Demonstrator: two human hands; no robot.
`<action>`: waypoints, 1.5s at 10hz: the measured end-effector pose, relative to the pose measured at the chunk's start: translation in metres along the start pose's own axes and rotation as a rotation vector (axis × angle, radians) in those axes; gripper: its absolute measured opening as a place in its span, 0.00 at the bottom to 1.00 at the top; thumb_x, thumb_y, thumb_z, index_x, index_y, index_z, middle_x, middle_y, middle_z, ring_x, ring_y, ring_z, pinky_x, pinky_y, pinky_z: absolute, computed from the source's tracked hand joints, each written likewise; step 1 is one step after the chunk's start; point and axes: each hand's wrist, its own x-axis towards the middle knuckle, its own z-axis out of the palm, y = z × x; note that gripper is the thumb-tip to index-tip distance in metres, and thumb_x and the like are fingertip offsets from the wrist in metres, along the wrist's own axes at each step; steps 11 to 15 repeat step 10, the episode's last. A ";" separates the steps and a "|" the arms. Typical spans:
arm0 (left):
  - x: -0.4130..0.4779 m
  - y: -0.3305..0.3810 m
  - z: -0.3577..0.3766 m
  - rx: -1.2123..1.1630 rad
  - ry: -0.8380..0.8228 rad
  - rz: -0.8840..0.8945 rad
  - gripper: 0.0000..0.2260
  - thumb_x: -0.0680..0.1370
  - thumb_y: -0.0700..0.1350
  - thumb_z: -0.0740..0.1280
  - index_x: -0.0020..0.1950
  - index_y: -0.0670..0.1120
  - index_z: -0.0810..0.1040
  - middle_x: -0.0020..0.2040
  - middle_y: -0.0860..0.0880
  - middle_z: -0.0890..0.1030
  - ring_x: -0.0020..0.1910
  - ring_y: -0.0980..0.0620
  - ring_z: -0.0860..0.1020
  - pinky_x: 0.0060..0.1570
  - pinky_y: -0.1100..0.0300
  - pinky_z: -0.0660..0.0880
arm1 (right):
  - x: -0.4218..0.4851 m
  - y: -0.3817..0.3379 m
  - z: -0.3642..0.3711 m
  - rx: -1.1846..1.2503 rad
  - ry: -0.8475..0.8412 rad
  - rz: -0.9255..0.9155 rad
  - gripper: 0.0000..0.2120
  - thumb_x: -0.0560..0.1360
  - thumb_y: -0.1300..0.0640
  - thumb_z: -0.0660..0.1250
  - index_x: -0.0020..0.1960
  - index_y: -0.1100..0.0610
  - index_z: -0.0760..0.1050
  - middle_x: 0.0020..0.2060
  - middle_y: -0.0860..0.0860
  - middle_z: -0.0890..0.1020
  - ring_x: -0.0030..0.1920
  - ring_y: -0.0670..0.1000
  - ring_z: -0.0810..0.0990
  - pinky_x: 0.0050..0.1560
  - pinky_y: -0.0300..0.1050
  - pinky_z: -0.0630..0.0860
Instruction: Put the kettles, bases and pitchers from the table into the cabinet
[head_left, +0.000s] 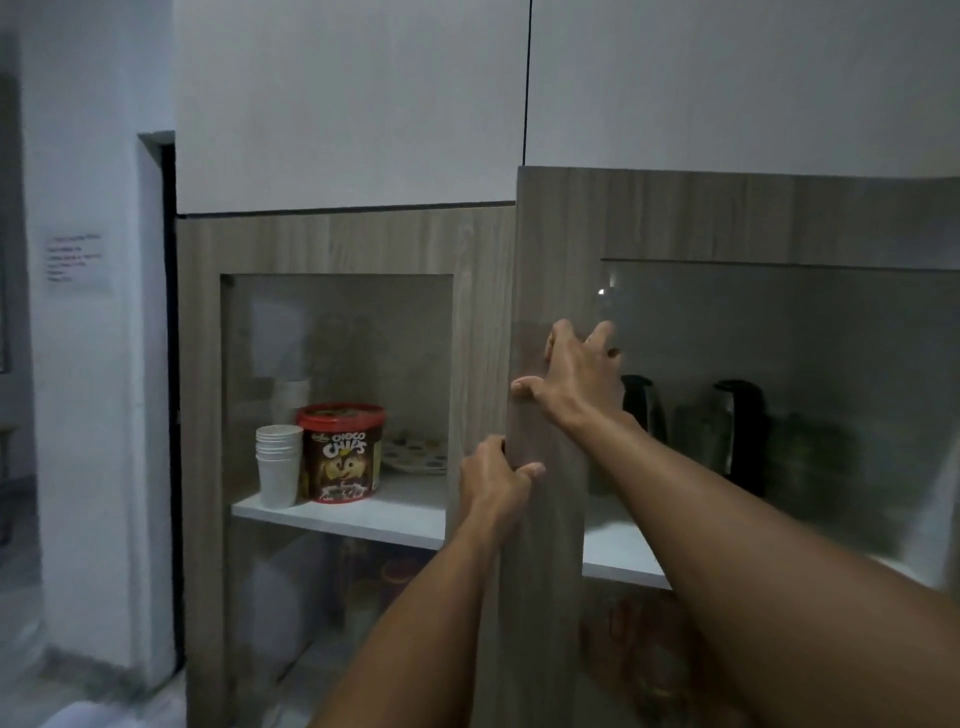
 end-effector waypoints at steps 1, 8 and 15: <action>0.022 -0.008 0.006 -0.001 -0.018 0.012 0.18 0.76 0.47 0.73 0.63 0.44 0.75 0.58 0.46 0.81 0.53 0.48 0.80 0.52 0.54 0.80 | 0.015 0.004 0.018 -0.056 0.024 -0.012 0.27 0.70 0.47 0.76 0.61 0.54 0.66 0.65 0.58 0.63 0.62 0.61 0.70 0.49 0.51 0.76; 0.127 -0.042 0.041 0.311 0.211 0.235 0.34 0.64 0.59 0.79 0.59 0.49 0.63 0.61 0.46 0.63 0.60 0.45 0.66 0.57 0.52 0.70 | 0.085 0.032 0.091 -0.242 0.100 0.038 0.35 0.66 0.41 0.78 0.63 0.54 0.66 0.66 0.56 0.62 0.61 0.60 0.69 0.54 0.52 0.77; 0.126 -0.032 0.024 0.299 0.031 0.203 0.36 0.67 0.55 0.78 0.65 0.45 0.61 0.66 0.43 0.59 0.65 0.43 0.63 0.62 0.49 0.72 | 0.067 0.034 0.071 -0.180 -0.099 0.029 0.32 0.68 0.41 0.76 0.63 0.54 0.68 0.66 0.55 0.63 0.63 0.57 0.70 0.61 0.53 0.76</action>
